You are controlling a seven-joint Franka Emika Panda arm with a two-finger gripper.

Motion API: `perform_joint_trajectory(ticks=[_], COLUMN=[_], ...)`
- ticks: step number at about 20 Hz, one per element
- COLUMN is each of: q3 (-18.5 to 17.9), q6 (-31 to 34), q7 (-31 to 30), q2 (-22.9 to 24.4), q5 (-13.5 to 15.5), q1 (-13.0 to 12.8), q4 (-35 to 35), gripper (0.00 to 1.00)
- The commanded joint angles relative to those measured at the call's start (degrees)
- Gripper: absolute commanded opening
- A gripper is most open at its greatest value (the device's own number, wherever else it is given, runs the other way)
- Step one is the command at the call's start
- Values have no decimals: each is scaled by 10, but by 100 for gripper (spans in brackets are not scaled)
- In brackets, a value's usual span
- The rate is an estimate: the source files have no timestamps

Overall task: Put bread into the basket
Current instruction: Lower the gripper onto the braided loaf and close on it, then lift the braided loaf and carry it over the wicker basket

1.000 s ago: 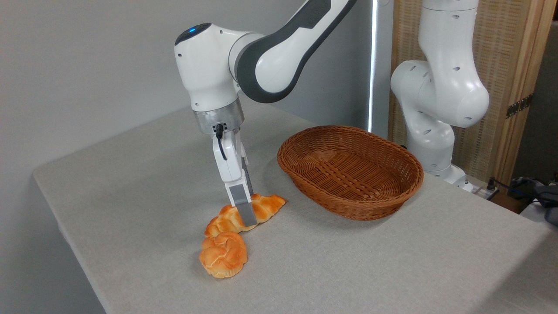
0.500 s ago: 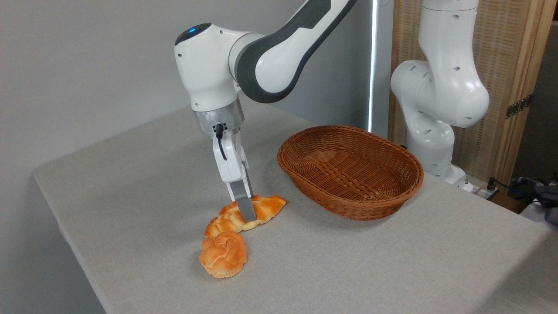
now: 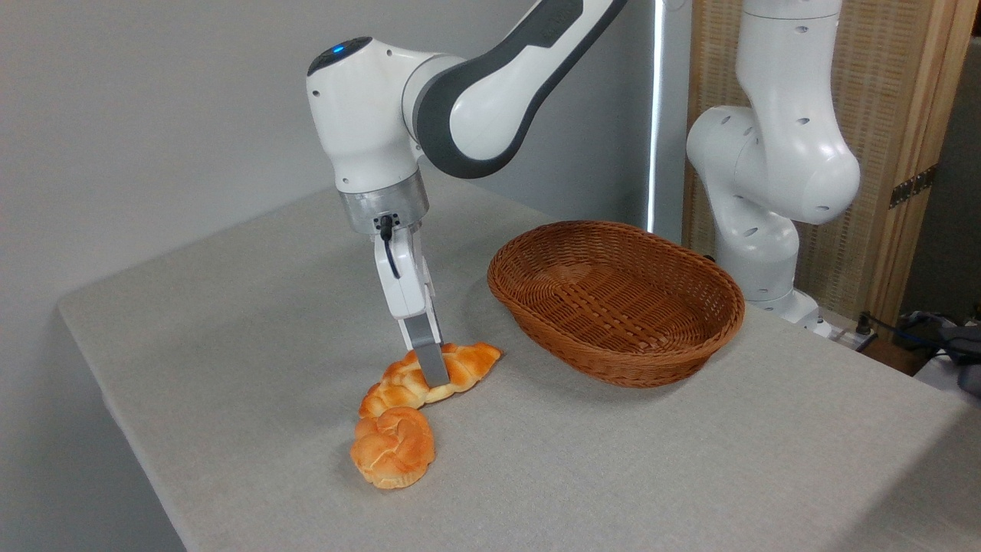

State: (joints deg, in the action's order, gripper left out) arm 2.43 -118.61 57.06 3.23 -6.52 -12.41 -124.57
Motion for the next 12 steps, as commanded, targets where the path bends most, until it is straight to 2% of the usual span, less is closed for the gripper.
perform_joint_trajectory(ticks=[1,5,8,12], q3=[-8,-22,-25,-44], q6=[50,141,281,303], q7=[-6,-7,-9,-11], q2=[14,18,29,60], q5=[3,5,34,41], q1=[-2,-4,-4,-5], q4=[32,83,162,164], gripper=[36,36,36,36])
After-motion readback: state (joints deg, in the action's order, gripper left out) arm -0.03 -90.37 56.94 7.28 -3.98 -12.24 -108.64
